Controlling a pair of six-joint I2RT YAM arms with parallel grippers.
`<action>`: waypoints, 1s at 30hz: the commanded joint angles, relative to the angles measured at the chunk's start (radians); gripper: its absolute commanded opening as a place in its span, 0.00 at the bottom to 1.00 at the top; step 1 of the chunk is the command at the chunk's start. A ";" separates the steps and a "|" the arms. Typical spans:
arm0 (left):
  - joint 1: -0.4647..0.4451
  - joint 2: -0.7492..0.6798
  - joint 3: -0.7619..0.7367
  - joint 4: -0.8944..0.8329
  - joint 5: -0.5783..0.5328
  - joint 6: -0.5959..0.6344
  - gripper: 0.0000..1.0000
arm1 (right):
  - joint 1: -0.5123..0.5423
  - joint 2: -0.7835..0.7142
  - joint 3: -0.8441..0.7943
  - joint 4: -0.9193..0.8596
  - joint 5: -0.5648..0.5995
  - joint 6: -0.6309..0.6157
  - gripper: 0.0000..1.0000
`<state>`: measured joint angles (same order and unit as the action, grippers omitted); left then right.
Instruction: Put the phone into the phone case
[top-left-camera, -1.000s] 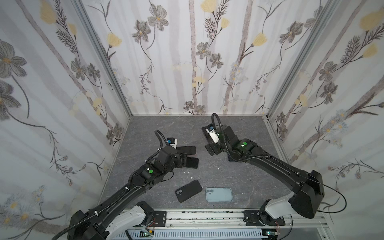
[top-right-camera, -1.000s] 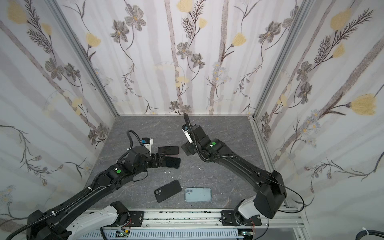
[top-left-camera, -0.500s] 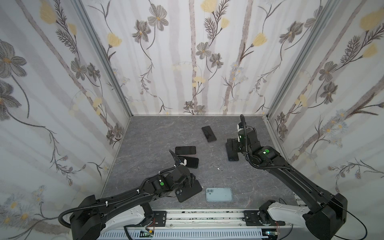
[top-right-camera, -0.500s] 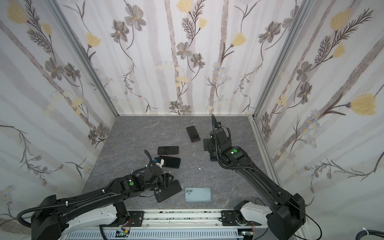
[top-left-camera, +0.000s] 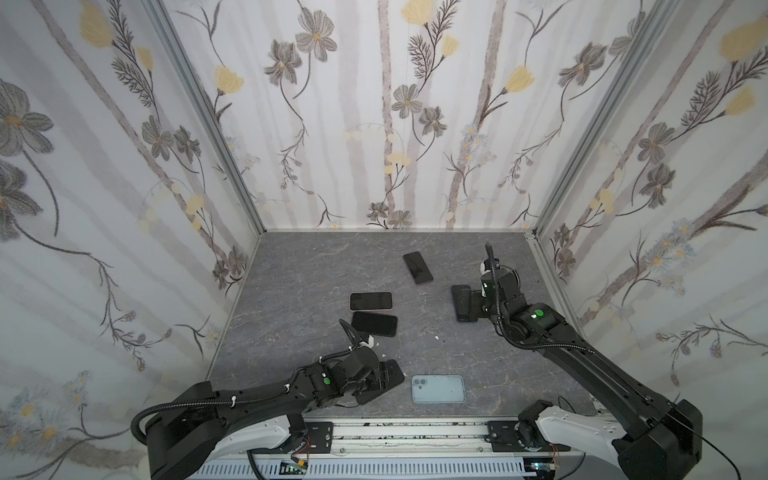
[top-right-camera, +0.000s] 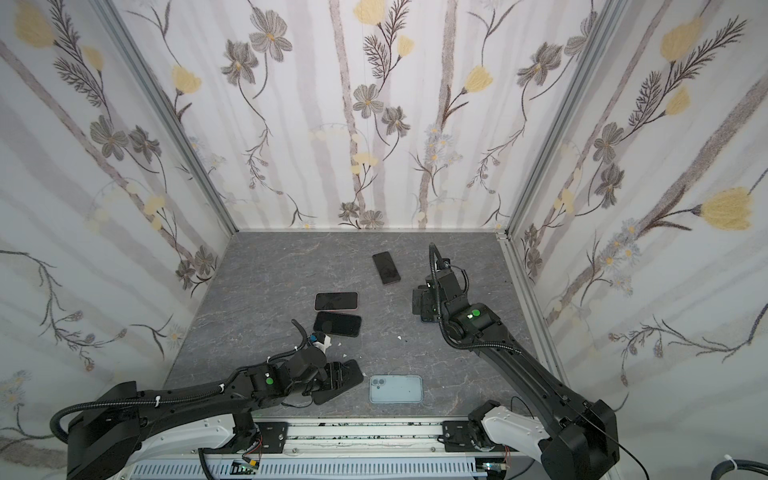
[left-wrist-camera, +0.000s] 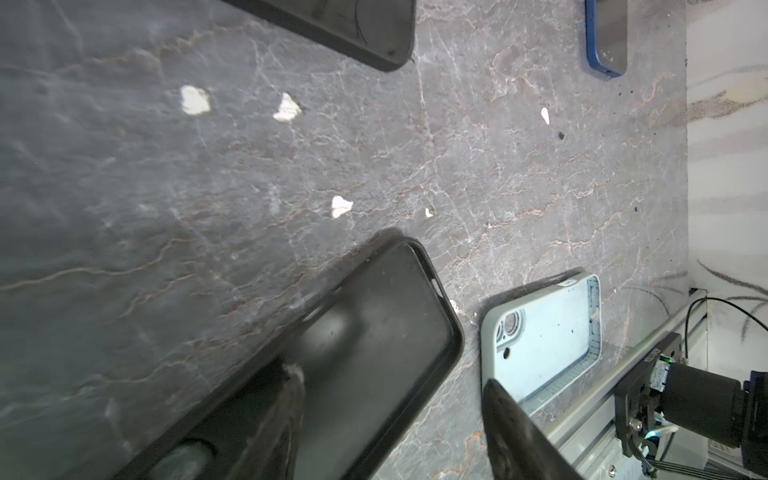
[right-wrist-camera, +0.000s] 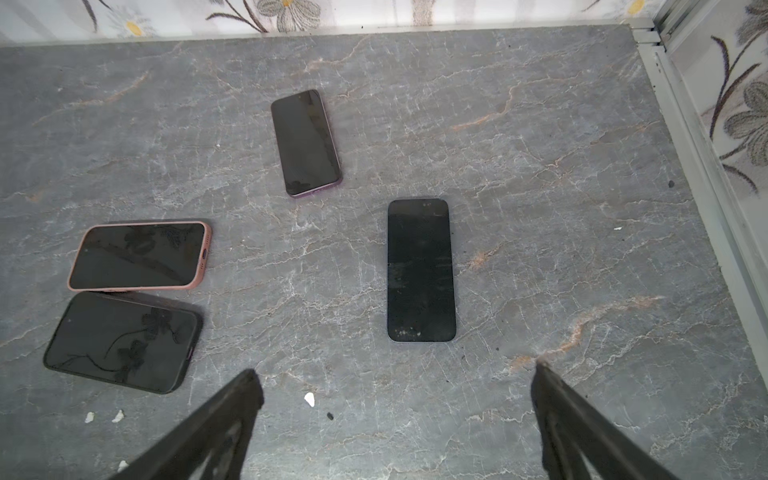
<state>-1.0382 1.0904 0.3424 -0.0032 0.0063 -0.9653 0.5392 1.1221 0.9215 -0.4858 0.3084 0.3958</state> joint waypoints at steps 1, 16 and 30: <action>0.002 0.045 -0.004 0.103 -0.014 0.006 0.69 | -0.007 0.006 -0.041 0.079 0.002 0.001 1.00; 0.061 0.389 0.192 0.157 0.073 0.191 0.70 | -0.127 0.069 -0.074 0.106 0.012 -0.038 1.00; 0.070 0.701 0.540 0.120 0.146 0.335 0.71 | -0.304 0.129 -0.009 0.082 -0.043 -0.091 0.98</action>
<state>-0.9695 1.7504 0.8448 0.1585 0.1211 -0.6590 0.2447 1.2472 0.9031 -0.4046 0.2817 0.3187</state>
